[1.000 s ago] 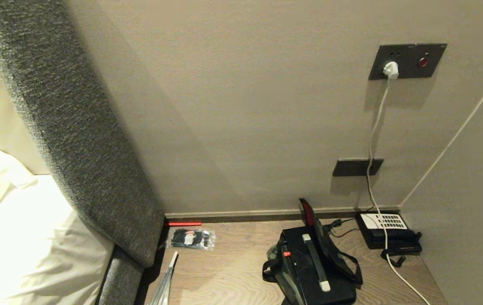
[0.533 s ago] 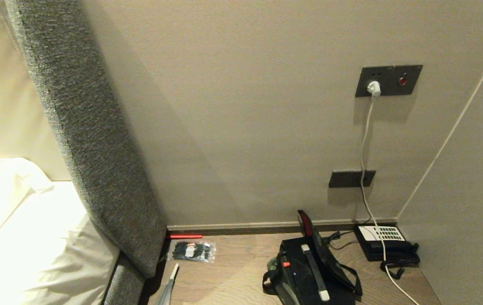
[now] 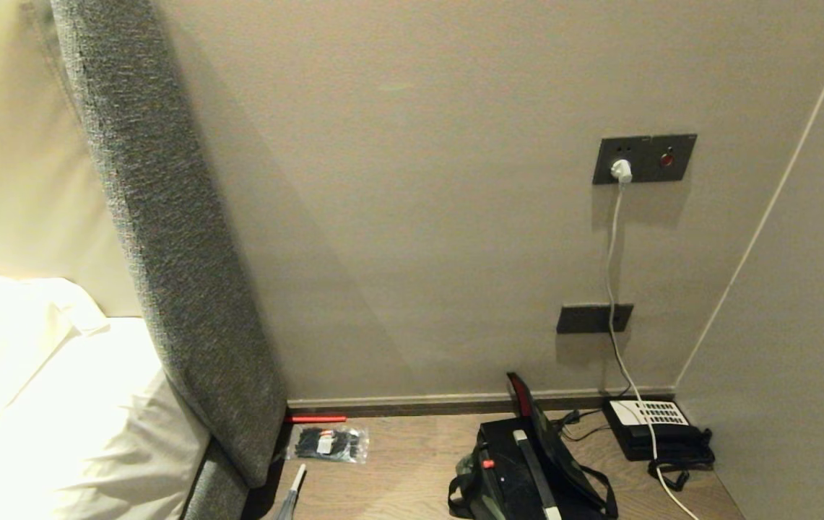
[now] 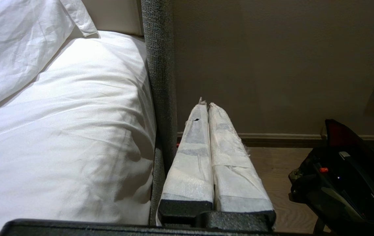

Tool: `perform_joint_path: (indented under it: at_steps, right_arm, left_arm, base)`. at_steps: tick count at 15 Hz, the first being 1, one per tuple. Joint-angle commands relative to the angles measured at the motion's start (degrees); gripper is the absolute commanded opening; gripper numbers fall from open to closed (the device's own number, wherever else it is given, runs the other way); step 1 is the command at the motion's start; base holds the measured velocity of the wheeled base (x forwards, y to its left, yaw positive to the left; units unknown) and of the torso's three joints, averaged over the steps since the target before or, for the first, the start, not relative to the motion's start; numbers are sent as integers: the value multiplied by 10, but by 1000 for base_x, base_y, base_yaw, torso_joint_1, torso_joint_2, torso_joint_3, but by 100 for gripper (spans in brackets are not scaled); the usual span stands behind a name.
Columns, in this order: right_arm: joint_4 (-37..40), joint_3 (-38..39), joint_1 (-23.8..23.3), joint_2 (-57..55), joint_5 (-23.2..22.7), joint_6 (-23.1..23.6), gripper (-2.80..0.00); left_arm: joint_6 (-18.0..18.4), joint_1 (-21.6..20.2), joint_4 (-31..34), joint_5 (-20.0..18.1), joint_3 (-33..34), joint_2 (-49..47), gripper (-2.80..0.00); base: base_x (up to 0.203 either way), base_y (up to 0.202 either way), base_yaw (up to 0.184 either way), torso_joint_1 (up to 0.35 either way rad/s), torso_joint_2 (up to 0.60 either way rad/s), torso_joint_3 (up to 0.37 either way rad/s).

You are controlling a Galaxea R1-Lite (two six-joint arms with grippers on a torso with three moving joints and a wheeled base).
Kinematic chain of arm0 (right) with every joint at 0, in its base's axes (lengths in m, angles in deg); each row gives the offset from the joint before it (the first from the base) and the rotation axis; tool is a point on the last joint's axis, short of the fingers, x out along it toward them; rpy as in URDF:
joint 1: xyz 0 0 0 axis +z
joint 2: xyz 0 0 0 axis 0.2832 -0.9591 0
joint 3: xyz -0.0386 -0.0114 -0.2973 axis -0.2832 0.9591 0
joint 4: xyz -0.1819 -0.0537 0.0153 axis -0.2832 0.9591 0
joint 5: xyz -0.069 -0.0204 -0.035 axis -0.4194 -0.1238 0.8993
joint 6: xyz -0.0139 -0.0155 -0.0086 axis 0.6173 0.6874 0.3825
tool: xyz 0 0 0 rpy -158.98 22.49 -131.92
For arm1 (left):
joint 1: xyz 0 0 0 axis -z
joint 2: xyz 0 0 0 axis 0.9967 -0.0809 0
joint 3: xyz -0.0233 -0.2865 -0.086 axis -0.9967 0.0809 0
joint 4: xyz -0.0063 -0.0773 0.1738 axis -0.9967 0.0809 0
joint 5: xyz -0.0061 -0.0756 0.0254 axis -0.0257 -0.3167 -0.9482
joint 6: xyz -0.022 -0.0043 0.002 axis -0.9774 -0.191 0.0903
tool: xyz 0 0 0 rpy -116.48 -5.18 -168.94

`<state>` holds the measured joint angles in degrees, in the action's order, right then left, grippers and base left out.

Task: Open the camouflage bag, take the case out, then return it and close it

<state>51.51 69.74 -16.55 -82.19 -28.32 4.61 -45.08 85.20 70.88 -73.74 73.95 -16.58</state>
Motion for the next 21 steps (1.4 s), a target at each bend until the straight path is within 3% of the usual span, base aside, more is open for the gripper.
perform_joint_path:
  at_steps: [1, 21]
  right_arm:
    - [-1, 9, 0, 1, 0, 0, -280]
    - [0, 10, 0, 1, 0, -1, -280]
  left_arm:
    - [0, 0, 0, 0, 0, -1, -280]
    - [0, 0, 0, 0, 0, -1, -280]
  base:
    - [0, 0, 0, 0, 0, 0]
    - [0, 0, 0, 0, 0, 0]
